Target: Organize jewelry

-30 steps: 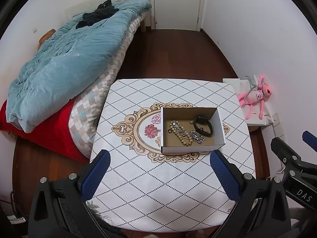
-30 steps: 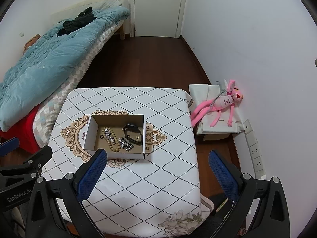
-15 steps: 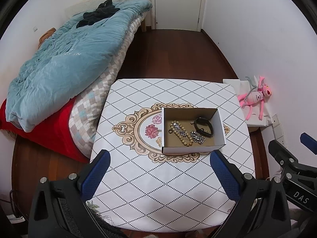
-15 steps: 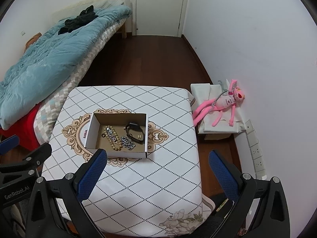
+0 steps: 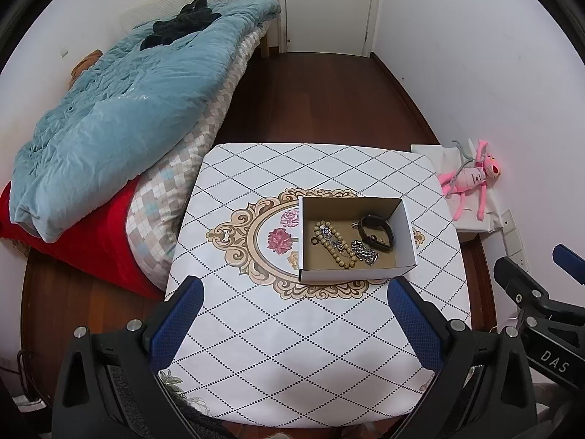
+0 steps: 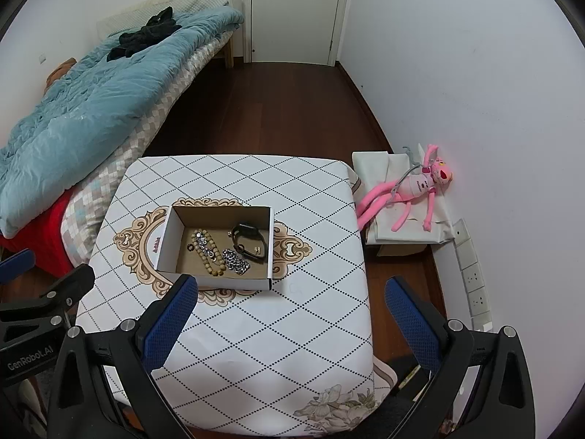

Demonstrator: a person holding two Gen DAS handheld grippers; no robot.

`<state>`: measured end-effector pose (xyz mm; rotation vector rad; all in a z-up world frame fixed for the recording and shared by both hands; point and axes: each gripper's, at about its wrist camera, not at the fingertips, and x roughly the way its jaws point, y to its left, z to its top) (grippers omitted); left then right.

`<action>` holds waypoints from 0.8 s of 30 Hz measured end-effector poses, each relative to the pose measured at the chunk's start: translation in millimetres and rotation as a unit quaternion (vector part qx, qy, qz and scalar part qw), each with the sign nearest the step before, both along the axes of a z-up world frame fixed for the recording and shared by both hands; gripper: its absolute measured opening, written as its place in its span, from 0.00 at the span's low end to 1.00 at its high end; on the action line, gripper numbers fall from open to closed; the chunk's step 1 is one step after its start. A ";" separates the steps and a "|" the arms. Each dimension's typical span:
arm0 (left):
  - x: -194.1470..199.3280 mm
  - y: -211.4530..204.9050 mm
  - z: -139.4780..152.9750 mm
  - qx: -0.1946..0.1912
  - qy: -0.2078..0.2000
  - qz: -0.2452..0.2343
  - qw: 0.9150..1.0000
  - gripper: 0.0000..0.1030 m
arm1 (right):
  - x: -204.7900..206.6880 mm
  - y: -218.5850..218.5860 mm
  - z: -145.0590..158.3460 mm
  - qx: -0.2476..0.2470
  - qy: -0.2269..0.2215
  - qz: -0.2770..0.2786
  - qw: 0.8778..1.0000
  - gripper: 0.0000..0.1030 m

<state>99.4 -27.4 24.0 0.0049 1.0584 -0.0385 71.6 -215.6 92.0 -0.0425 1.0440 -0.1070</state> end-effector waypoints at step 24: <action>2.8 -0.3 -5.1 0.000 0.005 -0.002 1.000 1.00 | 0.7 -1.0 -9.4 -0.002 0.010 0.000 1.000 1.00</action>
